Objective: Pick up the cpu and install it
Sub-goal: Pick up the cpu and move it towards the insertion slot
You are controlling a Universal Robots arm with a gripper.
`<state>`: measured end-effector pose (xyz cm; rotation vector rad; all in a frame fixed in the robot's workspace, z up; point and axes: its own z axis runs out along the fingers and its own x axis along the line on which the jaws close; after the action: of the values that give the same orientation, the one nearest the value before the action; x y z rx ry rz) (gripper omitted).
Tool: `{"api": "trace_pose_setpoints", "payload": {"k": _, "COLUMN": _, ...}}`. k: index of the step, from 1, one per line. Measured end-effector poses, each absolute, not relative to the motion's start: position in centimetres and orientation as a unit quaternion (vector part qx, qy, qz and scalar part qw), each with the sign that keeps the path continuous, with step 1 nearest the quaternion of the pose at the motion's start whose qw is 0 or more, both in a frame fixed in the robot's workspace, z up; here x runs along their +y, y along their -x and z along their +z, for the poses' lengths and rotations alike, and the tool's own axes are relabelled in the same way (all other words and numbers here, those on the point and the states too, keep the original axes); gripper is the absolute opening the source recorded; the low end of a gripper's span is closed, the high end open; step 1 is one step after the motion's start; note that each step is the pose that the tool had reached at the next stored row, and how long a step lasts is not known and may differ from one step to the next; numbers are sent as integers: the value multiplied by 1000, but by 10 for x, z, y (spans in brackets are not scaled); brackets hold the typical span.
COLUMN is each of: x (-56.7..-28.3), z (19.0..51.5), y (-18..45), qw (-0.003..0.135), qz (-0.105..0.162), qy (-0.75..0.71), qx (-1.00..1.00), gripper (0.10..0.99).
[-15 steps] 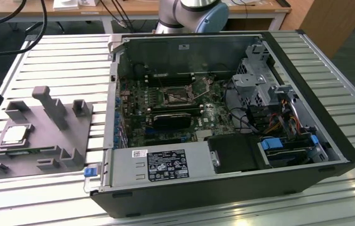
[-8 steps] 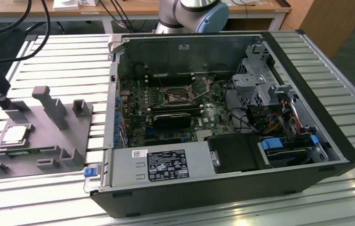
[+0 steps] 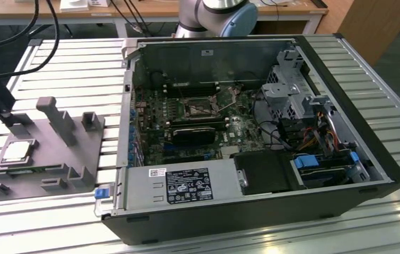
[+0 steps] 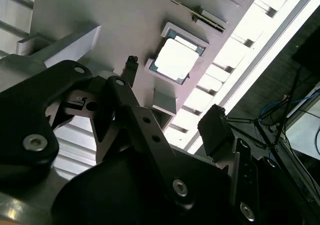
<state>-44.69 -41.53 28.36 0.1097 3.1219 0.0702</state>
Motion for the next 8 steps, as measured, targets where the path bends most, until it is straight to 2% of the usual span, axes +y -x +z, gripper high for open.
{"api": "trace_pose_setpoints", "payload": {"k": 8, "x": -416, "z": 269, "y": 446, "qw": 8, "qz": 23, "qy": -31, "qx": 999, "gripper": 761}}
